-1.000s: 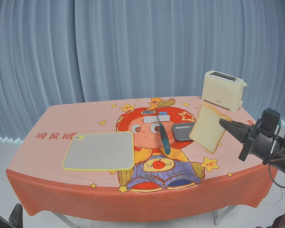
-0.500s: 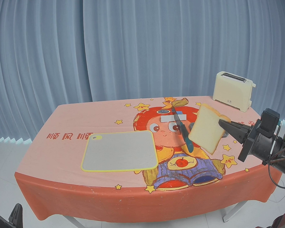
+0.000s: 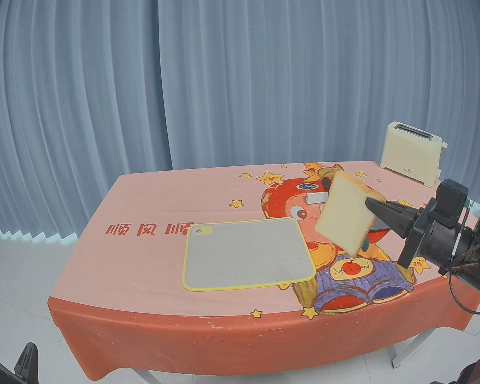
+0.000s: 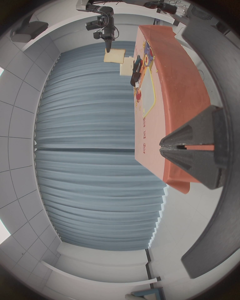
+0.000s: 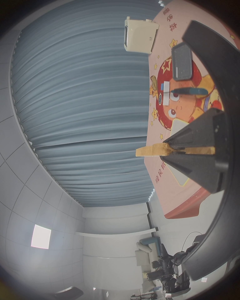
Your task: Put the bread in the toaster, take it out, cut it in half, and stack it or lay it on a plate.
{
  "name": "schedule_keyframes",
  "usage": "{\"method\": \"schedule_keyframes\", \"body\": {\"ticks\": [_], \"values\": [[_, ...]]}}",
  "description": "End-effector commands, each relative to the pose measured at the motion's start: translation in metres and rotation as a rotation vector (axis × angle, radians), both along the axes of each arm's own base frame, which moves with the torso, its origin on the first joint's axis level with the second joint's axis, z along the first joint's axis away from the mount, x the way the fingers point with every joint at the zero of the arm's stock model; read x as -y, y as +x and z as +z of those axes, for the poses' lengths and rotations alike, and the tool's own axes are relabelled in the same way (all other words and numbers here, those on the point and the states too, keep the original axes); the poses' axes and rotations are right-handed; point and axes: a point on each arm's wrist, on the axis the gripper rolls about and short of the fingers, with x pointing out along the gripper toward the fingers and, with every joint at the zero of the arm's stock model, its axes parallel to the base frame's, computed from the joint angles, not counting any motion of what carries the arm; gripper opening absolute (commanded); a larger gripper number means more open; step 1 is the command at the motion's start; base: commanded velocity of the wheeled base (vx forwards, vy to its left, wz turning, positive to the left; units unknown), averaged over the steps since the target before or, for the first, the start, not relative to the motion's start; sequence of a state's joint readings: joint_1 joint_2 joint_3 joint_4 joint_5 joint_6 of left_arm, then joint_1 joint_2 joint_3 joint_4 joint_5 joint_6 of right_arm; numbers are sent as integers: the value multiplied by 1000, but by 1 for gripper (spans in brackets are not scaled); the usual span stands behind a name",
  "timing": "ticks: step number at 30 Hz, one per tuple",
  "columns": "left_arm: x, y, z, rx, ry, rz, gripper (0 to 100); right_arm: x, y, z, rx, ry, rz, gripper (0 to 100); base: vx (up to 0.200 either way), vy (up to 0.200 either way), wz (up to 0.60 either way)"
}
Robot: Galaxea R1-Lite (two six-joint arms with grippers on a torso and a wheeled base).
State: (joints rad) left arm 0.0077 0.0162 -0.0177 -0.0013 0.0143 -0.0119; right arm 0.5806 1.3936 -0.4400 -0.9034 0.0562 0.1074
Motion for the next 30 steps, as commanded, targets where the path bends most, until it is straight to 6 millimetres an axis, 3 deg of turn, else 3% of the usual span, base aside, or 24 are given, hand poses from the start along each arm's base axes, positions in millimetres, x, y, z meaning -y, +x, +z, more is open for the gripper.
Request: {"method": "schedule_keyframes", "body": {"ticks": [1, 3, 24, 30], "values": [[0, 0, -5, -1, -2, 1, 0, -1, 2, -2, -10, -5, 1, 0, 0, 200, 0], [0, 0, -5, -1, 0, 3, 0, -2, 3, -3, -19, -1, -1, 0, 0, 200, 0], [0, 0, -5, -1, 0, 3, 0, -28, 14, 1, -172, 219, -12, 0, 0, 0, 0], [0, 0, -5, -1, -2, 1, 0, -44, 31, -4, -282, 321, -14, 0, 0, 0, 0]]}}
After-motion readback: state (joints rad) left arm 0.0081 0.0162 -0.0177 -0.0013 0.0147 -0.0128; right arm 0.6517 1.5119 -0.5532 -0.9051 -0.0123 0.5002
